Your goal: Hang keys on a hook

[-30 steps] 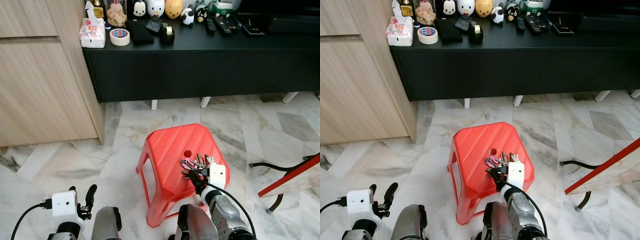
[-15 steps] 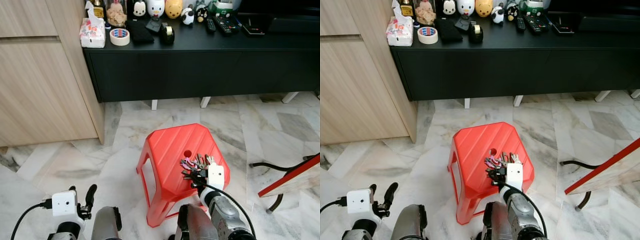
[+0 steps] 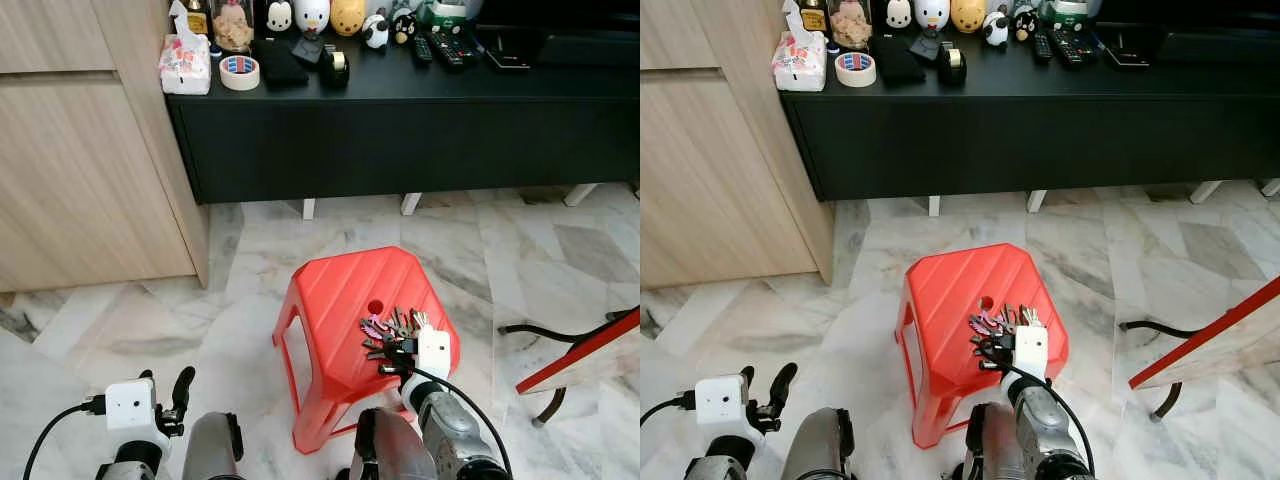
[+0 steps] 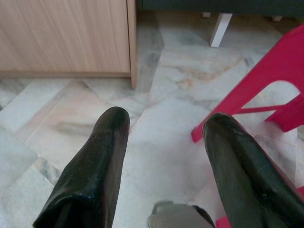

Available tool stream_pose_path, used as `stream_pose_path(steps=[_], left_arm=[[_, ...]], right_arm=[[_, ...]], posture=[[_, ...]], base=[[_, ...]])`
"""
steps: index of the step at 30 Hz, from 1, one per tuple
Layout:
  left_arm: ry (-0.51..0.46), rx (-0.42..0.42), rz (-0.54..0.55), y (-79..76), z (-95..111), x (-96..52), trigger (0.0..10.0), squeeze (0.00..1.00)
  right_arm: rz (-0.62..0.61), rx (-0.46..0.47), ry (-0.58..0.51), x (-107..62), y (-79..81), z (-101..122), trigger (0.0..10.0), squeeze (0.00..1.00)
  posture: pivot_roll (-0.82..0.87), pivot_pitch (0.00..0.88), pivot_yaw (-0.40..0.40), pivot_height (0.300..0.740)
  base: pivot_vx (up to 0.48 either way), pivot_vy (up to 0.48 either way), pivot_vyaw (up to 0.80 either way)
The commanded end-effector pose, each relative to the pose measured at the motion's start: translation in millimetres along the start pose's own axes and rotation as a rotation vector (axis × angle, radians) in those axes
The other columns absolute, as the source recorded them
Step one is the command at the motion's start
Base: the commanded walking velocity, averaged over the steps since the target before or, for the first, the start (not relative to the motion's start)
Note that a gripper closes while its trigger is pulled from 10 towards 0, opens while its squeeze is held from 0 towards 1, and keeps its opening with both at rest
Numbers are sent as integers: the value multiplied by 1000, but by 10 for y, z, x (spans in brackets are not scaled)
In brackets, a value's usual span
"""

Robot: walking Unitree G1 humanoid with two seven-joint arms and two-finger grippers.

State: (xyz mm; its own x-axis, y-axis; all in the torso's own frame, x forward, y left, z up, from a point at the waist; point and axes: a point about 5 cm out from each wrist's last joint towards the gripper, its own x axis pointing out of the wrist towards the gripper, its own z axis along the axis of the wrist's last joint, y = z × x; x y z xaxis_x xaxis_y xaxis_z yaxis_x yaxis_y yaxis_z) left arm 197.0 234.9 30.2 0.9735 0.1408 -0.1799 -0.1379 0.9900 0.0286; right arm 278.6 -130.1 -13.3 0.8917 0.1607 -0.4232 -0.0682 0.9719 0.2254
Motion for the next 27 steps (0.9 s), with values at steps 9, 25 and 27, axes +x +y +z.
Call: stream_pose_path(steps=[9,25,27], left_arm=[[28,12,20,40,-76,163,10000,0],[186,9,77,144,-402,332,10000,0],[192,10,78,147,-414,334,10000,0]], right_arm=[[7,-5,-183,-111,-121,154,0,0],[61,-130,-456,-224,19,713,10000,0],[58,-129,-455,-228,15,713,10000,0]], posture=[[150,63,-150,611],[124,0,-123,611],[124,0,-123,611]], base=[[0,0,0],[0,0,0],[0,0,0]])
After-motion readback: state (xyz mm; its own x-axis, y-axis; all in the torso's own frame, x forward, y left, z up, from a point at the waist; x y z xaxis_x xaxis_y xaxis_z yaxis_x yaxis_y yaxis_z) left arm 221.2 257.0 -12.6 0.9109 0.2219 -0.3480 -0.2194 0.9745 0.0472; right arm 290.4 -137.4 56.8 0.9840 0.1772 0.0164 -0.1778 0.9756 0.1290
